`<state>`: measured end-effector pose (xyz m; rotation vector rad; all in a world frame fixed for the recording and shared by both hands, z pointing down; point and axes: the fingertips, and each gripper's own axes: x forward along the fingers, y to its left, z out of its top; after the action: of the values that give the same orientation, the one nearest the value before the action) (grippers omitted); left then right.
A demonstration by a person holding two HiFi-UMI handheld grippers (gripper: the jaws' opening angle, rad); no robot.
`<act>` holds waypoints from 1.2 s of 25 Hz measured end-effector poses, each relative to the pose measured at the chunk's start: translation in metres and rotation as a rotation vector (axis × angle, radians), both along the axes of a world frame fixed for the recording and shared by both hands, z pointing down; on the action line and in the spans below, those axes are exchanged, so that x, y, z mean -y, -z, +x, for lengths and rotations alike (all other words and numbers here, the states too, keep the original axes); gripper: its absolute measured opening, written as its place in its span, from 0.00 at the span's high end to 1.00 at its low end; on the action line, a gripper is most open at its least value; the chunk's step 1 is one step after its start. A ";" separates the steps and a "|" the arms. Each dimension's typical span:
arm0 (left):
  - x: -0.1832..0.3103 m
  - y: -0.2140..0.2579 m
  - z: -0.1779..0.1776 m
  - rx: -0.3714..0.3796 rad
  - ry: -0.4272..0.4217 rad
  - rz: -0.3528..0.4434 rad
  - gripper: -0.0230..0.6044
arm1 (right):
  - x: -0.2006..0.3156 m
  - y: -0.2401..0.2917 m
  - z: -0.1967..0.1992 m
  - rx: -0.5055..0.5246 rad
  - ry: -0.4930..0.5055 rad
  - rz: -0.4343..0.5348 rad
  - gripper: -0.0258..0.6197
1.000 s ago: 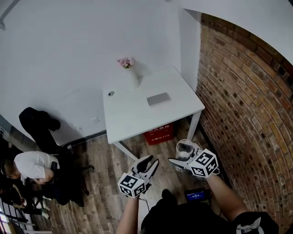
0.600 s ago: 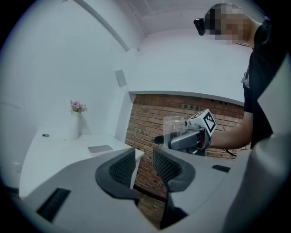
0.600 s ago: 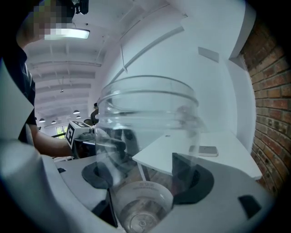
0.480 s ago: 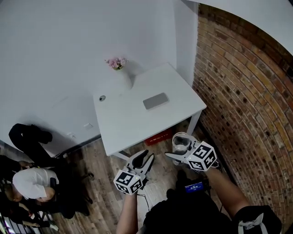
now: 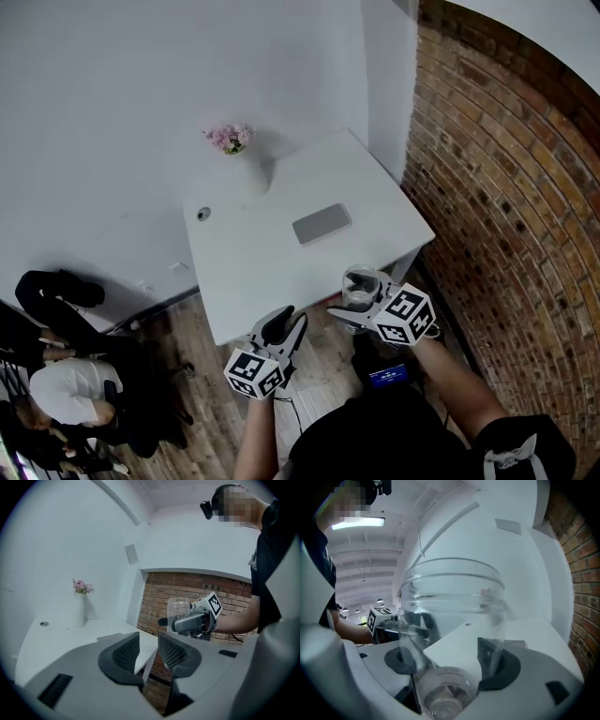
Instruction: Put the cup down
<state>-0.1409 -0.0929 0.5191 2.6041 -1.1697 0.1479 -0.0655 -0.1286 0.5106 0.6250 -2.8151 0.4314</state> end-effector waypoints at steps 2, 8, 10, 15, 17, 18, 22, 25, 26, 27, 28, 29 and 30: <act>0.028 0.004 -0.001 0.006 0.017 0.002 0.78 | 0.028 0.003 -0.002 0.010 0.017 0.000 0.39; 0.104 0.008 0.003 0.016 0.067 -0.002 0.78 | 0.108 0.006 -0.003 0.025 0.068 -0.006 0.39; 0.128 0.010 0.003 0.017 0.083 -0.001 0.78 | 0.133 0.008 -0.003 0.029 0.083 -0.003 0.39; 0.166 0.011 0.006 0.018 0.112 -0.010 0.78 | 0.171 0.006 -0.004 0.030 0.117 -0.010 0.39; 0.177 0.010 0.005 0.016 0.117 -0.014 0.78 | 0.184 0.005 -0.007 0.033 0.123 -0.014 0.39; 0.182 0.010 0.004 0.016 0.119 -0.016 0.78 | 0.189 0.005 -0.008 0.035 0.125 -0.014 0.39; 0.194 0.009 -0.002 0.010 0.133 -0.027 0.78 | 0.201 0.002 -0.017 0.036 0.140 -0.023 0.39; 0.199 0.006 -0.009 0.005 0.128 -0.032 0.78 | 0.204 0.000 -0.025 0.031 0.141 -0.027 0.39; 0.200 0.005 -0.010 0.004 0.123 -0.035 0.78 | 0.205 0.000 -0.027 0.030 0.139 -0.027 0.39; 0.202 0.003 -0.012 0.001 0.116 -0.038 0.78 | 0.206 0.000 -0.029 0.029 0.135 -0.027 0.39; 0.202 0.003 -0.013 -0.001 0.108 -0.042 0.78 | 0.206 0.001 -0.031 0.029 0.127 -0.028 0.39; 0.203 0.002 -0.014 -0.004 0.099 -0.043 0.78 | 0.207 0.001 -0.032 0.030 0.117 -0.029 0.39; 0.205 0.003 -0.015 -0.006 0.088 -0.041 0.78 | 0.208 0.002 -0.033 0.030 0.106 -0.029 0.39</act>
<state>-0.1561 -0.2980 0.5161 2.5107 -1.2633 0.1447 -0.0990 -0.3369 0.5085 0.4652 -2.8483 0.4640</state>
